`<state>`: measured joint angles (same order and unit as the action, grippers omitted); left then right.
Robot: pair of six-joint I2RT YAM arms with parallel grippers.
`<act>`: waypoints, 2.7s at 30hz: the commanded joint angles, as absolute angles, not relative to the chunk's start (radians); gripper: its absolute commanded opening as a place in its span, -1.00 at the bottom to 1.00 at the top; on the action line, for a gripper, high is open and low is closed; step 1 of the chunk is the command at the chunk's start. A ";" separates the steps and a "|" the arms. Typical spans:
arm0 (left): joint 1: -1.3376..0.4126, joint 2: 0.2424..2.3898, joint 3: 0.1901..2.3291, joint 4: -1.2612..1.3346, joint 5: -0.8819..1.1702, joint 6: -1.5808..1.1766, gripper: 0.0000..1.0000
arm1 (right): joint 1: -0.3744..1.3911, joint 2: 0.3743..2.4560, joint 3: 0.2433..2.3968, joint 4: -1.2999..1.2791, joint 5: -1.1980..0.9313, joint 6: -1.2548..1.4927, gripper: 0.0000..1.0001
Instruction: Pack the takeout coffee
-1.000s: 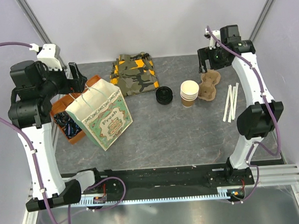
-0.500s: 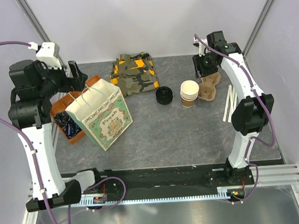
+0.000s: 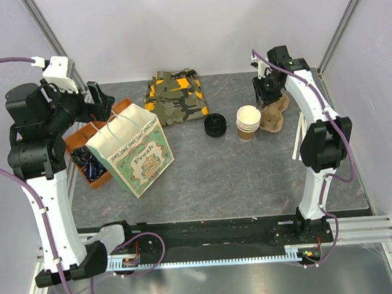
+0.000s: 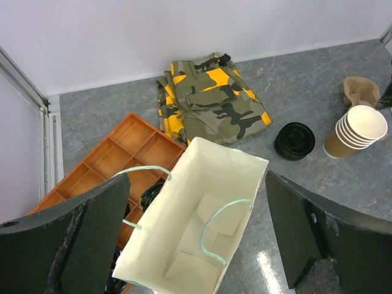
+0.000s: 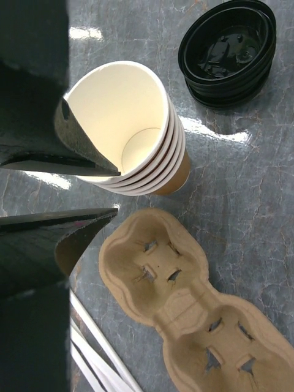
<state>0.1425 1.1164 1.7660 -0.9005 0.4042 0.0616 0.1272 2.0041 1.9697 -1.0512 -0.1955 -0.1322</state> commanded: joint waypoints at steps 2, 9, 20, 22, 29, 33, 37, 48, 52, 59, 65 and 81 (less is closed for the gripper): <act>0.143 1.112 1.758 -0.845 0.430 0.066 0.99 | 0.130 2.016 1.950 -1.058 -0.232 -0.114 -0.34; 0.143 1.108 1.756 -0.838 0.433 0.060 0.99 | 0.130 2.033 1.954 -1.062 -0.238 -0.112 -0.51; 0.143 1.120 1.750 -0.830 0.477 0.055 0.99 | 0.132 2.005 1.977 -1.078 -0.264 -0.109 -1.00; 0.143 1.124 1.755 -0.828 0.495 0.057 1.00 | 0.132 1.988 1.977 -1.089 -0.285 -0.115 -1.00; 0.095 1.178 1.824 -0.830 0.592 0.089 1.00 | 0.130 1.954 1.976 -1.112 -0.322 -0.135 -1.00; 0.011 1.270 1.928 -0.828 0.600 0.091 0.99 | 0.124 1.960 1.990 -1.134 -0.334 -0.147 -1.00; -0.115 1.347 1.993 -0.824 0.581 0.092 0.99 | 0.118 1.945 1.980 -1.147 -0.363 -0.176 -1.00; -0.501 1.569 1.987 -0.632 0.681 -0.156 0.46 | 0.115 1.942 1.962 -1.164 -0.439 -0.209 -1.00; -0.613 1.693 1.954 -0.614 0.730 -0.254 0.06 | 0.115 1.931 1.933 -1.163 -0.445 -0.221 -1.00; -0.638 1.756 1.735 -0.313 0.654 -0.506 0.20 | 0.117 1.919 1.927 -1.166 -0.456 -0.225 -1.00; -0.638 1.844 1.692 -0.328 0.532 -0.626 0.26 | 0.114 1.901 1.904 -1.164 -0.472 -0.227 -1.00; -0.623 1.920 1.520 -0.003 0.657 -0.907 0.08 | 0.115 1.856 1.859 -1.163 -0.503 -0.224 -1.00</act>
